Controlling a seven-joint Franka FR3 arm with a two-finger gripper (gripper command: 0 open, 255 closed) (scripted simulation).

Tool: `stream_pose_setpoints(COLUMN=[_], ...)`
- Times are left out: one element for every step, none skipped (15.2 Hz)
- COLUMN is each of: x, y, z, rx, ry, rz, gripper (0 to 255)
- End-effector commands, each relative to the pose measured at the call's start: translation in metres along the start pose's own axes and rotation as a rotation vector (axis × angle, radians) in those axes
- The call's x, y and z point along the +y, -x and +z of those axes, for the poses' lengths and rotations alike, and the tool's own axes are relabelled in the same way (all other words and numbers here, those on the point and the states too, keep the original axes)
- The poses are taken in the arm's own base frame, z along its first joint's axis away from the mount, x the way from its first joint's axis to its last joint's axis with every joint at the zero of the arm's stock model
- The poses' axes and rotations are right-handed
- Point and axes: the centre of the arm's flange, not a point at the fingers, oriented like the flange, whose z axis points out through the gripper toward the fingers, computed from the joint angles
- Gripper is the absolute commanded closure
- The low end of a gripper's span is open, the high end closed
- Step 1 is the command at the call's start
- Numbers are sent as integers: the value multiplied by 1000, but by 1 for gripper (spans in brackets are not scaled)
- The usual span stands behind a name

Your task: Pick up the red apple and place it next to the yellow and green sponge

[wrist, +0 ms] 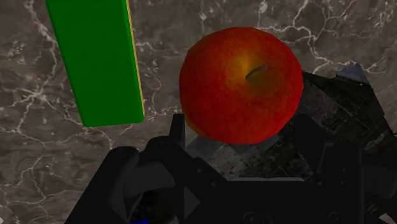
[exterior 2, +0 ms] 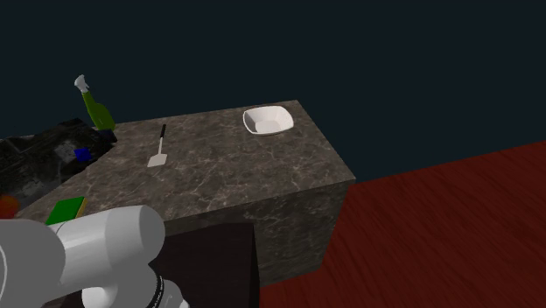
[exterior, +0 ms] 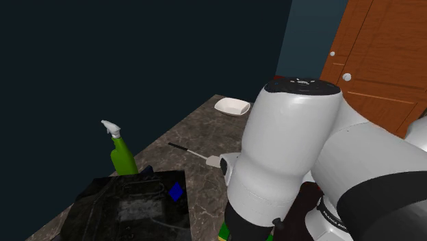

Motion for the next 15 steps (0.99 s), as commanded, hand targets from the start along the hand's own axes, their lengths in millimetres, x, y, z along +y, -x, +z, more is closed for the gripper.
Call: stream_pose_setpoints(x=[2, 3, 3, 4, 5, 6, 7, 8, 8, 8, 8, 8, 8, 8, 8], y=[0, 1, 1, 1, 2, 2, 3, 3, 3, 3, 3, 3, 3, 3, 3], z=[10, 15, 21, 26, 31, 36, 41, 47, 49, 49, 49, 49, 49, 49, 49], rx=[1, 1, 1, 1, 1, 1, 1, 1, 1, 1, 1, 1, 1, 1, 1], ry=[0, 0, 0, 0, 0, 0, 0, 0, 0, 0, 0, 0, 0, 0, 0], rz=[0, 0, 0, 0, 0, 0, 0, 0, 0, 0, 0, 0, 0, 0, 0], gripper=[255, 255, 255, 255, 255, 255, 255, 255, 255, 255, 255, 255, 255, 255, 255])
